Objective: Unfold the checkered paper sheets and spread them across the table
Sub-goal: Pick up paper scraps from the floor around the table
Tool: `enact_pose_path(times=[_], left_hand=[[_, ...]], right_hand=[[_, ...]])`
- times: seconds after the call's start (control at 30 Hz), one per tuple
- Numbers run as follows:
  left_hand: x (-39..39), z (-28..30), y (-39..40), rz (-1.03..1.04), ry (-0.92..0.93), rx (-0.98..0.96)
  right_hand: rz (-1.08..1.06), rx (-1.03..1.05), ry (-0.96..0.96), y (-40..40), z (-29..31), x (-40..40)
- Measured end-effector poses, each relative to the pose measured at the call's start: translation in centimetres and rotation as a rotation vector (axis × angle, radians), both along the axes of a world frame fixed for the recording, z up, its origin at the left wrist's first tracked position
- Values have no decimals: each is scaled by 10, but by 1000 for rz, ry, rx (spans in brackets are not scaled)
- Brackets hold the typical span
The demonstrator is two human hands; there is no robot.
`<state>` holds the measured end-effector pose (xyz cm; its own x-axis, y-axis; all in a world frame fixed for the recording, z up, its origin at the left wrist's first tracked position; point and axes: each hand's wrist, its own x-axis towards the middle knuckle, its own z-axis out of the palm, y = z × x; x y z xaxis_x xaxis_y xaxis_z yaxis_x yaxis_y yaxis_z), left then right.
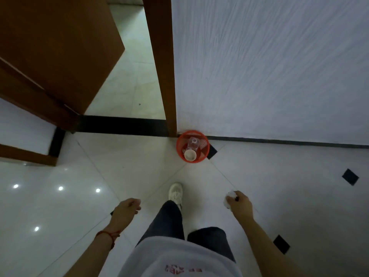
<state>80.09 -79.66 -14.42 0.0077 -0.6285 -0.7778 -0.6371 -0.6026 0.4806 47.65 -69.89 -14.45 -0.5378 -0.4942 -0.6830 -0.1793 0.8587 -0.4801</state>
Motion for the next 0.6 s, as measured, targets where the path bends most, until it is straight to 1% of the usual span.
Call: enact_pose_path(times=[0.13, 0.27, 0.33, 0.47, 0.6], left_hand=[[-40, -12, -76, -110, 20, -40], [-76, -45, -118, -181, 25, -28], [-87, -68, -128, -150, 31, -9], [-99, -113, -130, 18, 65, 31], [-102, -161, -116, 66, 58, 77]], right_hand=[[44, 5, -33, -66, -32, 1], [42, -13, -28, -124, -77, 0], [53, 1, -40, -151, -106, -2], [56, 41, -32, -201, -172, -9], [172, 50, 35, -236, -235, -20]])
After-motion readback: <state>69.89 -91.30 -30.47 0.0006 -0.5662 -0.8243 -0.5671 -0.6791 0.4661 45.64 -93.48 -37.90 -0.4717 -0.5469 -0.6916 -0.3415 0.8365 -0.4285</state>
